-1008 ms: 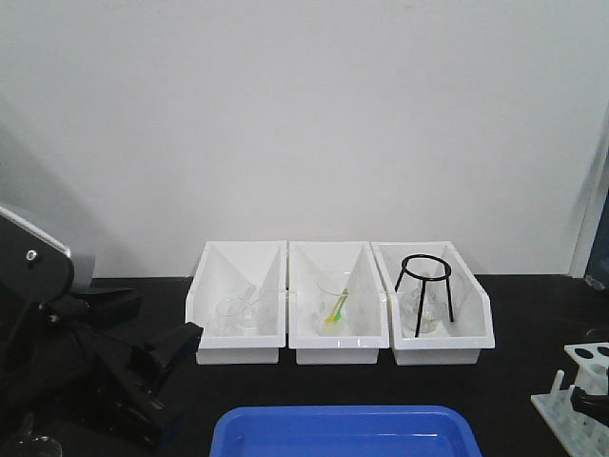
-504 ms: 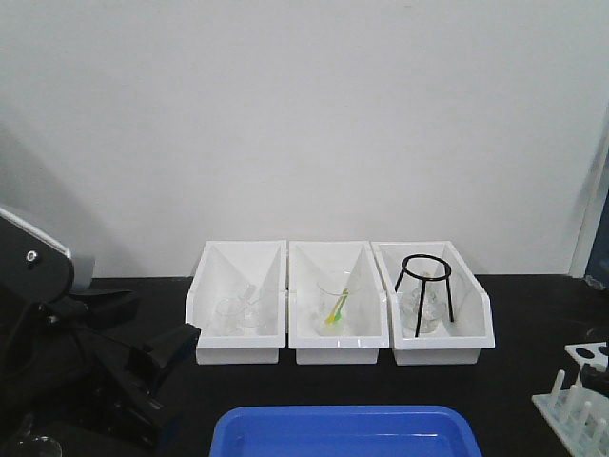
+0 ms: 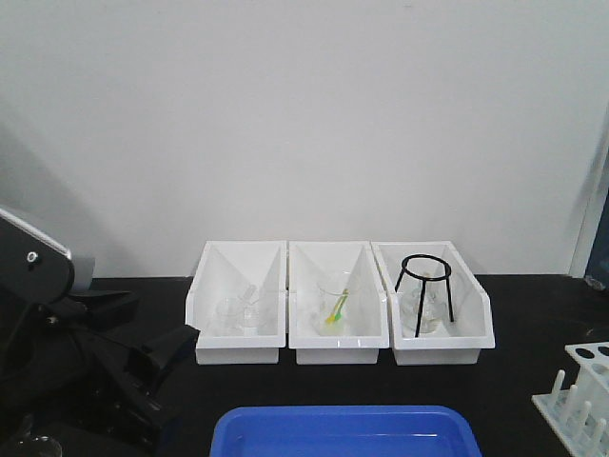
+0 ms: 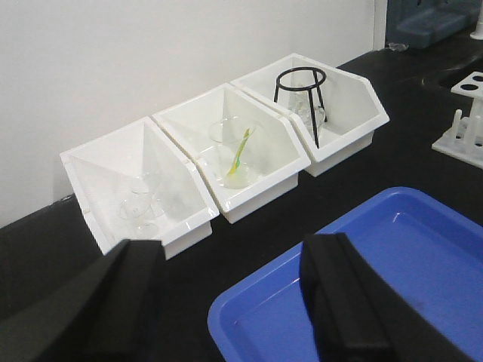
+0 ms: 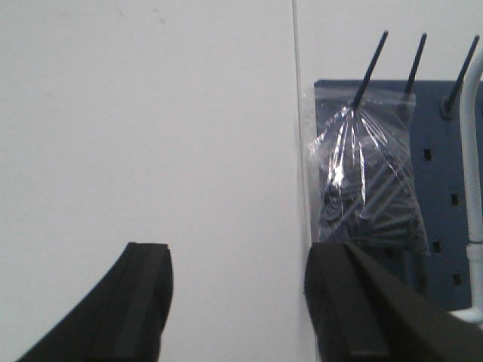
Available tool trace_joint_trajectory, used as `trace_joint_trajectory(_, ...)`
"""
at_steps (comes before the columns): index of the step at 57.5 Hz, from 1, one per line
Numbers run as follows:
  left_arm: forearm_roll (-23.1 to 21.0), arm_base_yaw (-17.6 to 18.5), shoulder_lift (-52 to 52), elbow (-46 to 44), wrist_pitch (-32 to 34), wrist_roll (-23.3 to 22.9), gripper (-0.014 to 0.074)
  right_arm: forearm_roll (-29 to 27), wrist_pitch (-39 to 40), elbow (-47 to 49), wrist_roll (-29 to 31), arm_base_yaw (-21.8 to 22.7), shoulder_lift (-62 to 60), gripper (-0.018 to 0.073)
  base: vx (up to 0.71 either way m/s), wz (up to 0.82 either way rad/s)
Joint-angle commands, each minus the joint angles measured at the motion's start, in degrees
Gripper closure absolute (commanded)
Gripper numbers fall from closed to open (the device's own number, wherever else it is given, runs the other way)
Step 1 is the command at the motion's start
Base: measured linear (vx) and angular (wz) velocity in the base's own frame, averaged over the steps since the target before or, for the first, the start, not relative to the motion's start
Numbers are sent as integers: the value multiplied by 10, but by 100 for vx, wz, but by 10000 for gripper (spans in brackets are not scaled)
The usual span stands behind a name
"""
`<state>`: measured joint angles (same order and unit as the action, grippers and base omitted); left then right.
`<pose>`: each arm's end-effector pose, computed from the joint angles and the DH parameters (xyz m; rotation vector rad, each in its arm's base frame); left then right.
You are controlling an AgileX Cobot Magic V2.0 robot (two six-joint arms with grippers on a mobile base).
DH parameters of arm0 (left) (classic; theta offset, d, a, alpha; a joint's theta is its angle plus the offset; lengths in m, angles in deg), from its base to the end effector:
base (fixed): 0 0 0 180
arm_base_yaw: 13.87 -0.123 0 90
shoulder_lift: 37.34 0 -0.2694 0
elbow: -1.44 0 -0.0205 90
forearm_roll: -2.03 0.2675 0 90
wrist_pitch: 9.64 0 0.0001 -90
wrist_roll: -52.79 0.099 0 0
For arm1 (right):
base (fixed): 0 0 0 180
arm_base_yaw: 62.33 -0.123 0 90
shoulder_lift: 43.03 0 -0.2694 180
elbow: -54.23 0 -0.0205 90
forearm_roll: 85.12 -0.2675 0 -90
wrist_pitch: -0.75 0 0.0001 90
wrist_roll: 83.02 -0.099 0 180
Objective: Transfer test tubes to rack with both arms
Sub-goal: 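Open the right gripper to release the tube in the rack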
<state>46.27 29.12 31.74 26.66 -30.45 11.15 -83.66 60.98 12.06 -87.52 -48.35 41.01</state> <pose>0.2087 -0.1610 0.3429 0.5502 1.8282 -0.2616 0.2823 -0.0680 0.2896 0.1585 1.1420 -0.1452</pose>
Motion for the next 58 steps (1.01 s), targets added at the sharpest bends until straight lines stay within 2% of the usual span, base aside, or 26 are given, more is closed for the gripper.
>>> trace_joint_trajectory(1, 11, 3, -13, -16, 12, -5, 99, 19, -33, 17, -8, 4, -69, 230, 0, 0)
trace_joint_trajectory(7, 4, 3, -13, -16, -9, -5, 128, 75, -203, 47, -21, 4, -141, 395, 0, 0)
trace_joint_trajectory(14, -14, 3, -13, -16, -30, -5, 225, 175, -415, 104, -101, -6, -215, 571, 0, 0)
trace_joint_trajectory(19, -20, 3, -13, -16, -42, -4, 361, 235, -539, 137, -161, -27, -253, 572, 0, 0)
trace_joint_trajectory(23, -22, 4, -13, -16, -46, 1, 499, 261, -602, 146, -186, -51, -279, 571, 0, 0)
trace_joint_trajectory(26, -24, 4, -13, -16, -46, 18, 621, 266, -633, 145, -190, -72, -298, 571, 0, 0)
trace_joint_trajectory(32, -47, 4, -13, -16, -42, 56, 619, 266, -692, 143, -189, -115, -331, 570, 0, 0)
trace_joint_trajectory(39, -96, 4, -13, -16, -35, 66, 619, 270, -702, 143, -185, -145, -350, 568, 0, 0)
trace_joint_trajectory(43, -108, 4, -13, -16, -35, 66, 619, 265, -699, 143, -187, -146, -356, 567, 0, 0)
trace_joint_trajectory(58, -109, 4, -13, -16, -44, 66, 618, 266, -701, 143, -187, -146, -360, 567, 0, 0)
